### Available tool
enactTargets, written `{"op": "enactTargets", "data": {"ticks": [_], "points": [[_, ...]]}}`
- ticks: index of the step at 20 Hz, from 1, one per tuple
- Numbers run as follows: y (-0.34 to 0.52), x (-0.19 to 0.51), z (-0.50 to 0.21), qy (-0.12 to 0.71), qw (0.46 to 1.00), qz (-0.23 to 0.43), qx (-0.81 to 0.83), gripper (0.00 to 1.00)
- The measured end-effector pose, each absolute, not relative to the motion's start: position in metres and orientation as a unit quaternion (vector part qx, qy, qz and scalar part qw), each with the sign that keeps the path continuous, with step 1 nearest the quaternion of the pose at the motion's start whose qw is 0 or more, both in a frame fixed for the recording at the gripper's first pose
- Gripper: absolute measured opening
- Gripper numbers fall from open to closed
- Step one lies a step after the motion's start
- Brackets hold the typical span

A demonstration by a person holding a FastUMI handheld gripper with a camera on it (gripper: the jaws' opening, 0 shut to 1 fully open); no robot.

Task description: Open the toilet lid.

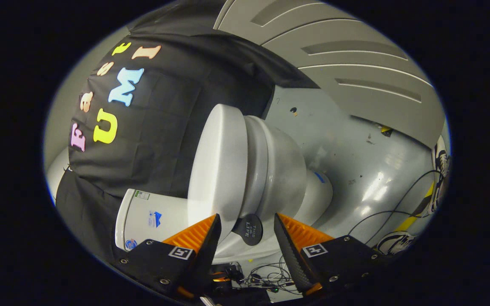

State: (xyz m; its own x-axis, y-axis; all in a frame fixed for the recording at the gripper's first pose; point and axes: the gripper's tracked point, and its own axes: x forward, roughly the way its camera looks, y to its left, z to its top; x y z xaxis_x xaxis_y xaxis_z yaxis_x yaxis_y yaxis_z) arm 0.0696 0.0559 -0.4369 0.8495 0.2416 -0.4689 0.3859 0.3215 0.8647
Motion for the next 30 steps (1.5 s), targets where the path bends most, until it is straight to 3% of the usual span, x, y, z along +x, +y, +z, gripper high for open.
{"op": "enactTargets", "data": {"ticks": [3, 6, 10, 14, 16, 18, 30], "points": [[0.062, 0.076, -0.445, 0.264, 0.755, -0.032, 0.600, 0.66], [0.066, 0.080, -0.448, 0.252, 0.749, -0.023, 0.613, 0.45], [0.066, 0.084, -0.451, 0.237, 0.745, -0.023, 0.623, 0.25], [0.067, 0.085, -0.448, 0.230, 0.782, -0.019, 0.579, 0.07], [0.064, 0.084, -0.446, 0.226, 0.781, -0.019, 0.582, 0.07], [0.066, 0.085, -0.447, 0.226, 0.784, -0.022, 0.578, 0.00], [0.065, 0.083, -0.434, 0.259, 0.825, -0.055, 0.500, 0.00]]}}
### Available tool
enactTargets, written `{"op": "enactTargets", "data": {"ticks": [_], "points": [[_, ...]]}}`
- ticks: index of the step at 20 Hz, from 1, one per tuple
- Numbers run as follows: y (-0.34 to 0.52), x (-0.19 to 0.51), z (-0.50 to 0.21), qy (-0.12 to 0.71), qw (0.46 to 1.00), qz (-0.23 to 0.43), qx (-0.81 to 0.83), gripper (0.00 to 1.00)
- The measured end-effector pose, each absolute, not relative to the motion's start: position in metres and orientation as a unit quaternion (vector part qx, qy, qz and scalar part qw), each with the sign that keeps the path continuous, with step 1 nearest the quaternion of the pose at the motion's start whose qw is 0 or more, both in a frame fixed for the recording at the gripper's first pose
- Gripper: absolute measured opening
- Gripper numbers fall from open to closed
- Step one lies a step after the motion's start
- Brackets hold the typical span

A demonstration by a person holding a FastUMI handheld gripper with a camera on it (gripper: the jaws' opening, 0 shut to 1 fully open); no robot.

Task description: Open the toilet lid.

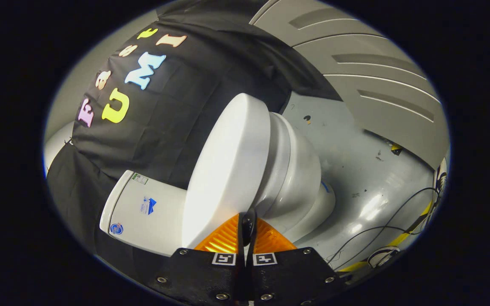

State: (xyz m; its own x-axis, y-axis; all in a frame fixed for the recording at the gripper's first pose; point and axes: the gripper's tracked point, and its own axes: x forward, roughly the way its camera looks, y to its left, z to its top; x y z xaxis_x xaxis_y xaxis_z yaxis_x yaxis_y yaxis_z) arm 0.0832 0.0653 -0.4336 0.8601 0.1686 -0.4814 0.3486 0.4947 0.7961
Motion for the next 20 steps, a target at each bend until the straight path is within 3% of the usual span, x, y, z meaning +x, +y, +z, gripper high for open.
{"op": "enactTargets", "data": {"ticks": [7, 20], "points": [[0.071, 0.085, -0.382, 0.247, 0.857, -0.062, 0.448, 0.00], [0.086, 0.092, -0.326, 0.305, 0.906, -0.055, 0.290, 0.00]]}}
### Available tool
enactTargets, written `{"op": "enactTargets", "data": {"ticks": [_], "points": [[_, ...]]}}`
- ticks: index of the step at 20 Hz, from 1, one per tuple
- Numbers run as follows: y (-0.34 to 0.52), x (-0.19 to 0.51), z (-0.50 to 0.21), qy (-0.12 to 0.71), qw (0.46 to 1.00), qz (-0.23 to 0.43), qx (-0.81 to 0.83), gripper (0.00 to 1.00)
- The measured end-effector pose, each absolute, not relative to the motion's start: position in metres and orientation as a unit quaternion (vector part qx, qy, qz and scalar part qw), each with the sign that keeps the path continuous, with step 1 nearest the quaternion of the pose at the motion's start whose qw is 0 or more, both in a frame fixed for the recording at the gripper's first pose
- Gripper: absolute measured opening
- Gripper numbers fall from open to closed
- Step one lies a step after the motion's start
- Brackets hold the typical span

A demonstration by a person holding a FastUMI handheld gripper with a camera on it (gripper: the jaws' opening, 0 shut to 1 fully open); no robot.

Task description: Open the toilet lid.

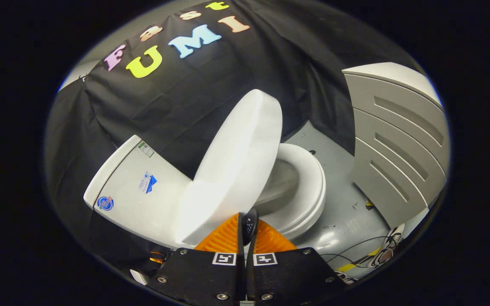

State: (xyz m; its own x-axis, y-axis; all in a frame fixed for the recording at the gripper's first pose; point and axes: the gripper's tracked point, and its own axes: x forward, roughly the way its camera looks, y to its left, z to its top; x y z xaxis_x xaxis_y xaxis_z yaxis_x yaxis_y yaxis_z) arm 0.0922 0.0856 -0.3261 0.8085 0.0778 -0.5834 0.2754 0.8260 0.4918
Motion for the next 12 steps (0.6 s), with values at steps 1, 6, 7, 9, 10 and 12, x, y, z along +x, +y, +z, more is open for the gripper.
{"op": "enactTargets", "data": {"ticks": [1, 6, 7, 9, 10, 12], "points": [[0.087, 0.092, -0.324, 0.304, 0.907, -0.054, 0.286, 0.00], [0.094, 0.093, -0.310, 0.304, 0.912, -0.076, 0.264, 0.00], [0.096, 0.094, -0.306, 0.305, 0.913, -0.081, 0.258, 0.00], [0.100, 0.095, -0.298, 0.307, 0.916, -0.089, 0.241, 0.00], [0.103, 0.096, -0.293, 0.306, 0.919, -0.092, 0.232, 0.01], [0.108, 0.097, -0.284, 0.300, 0.924, -0.098, 0.217, 0.01]]}}
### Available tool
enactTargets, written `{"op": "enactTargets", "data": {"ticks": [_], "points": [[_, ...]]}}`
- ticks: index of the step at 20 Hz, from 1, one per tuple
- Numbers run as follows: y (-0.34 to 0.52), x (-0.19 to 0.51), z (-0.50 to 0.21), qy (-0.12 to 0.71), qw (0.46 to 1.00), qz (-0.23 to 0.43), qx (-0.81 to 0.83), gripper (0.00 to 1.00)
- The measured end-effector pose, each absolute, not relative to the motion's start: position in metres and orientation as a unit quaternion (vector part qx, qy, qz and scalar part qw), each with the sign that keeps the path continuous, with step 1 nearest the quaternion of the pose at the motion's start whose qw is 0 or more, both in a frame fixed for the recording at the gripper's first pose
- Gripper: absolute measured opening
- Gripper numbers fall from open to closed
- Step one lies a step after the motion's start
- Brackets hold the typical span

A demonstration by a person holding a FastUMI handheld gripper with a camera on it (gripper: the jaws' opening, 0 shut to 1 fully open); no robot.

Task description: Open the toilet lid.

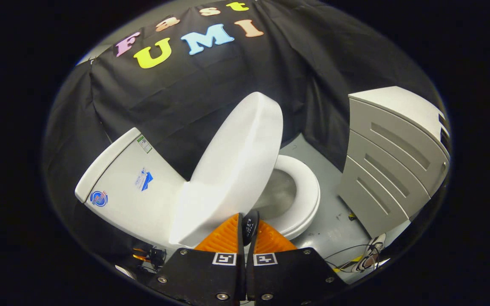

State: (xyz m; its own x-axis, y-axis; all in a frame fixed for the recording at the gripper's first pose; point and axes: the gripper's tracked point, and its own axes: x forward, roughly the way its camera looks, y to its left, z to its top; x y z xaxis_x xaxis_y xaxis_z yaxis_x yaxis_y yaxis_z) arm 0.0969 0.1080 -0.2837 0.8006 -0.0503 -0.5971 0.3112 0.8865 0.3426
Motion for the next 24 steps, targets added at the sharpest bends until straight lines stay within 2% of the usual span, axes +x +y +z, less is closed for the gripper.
{"op": "enactTargets", "data": {"ticks": [4, 9, 24], "points": [[0.118, 0.097, -0.271, 0.291, 0.930, -0.103, 0.201, 0.00], [0.130, 0.101, -0.254, 0.309, 0.941, -0.102, 0.090, 0.00], [0.196, 0.116, -0.194, 0.264, 0.959, -0.099, -0.031, 0.02]]}}
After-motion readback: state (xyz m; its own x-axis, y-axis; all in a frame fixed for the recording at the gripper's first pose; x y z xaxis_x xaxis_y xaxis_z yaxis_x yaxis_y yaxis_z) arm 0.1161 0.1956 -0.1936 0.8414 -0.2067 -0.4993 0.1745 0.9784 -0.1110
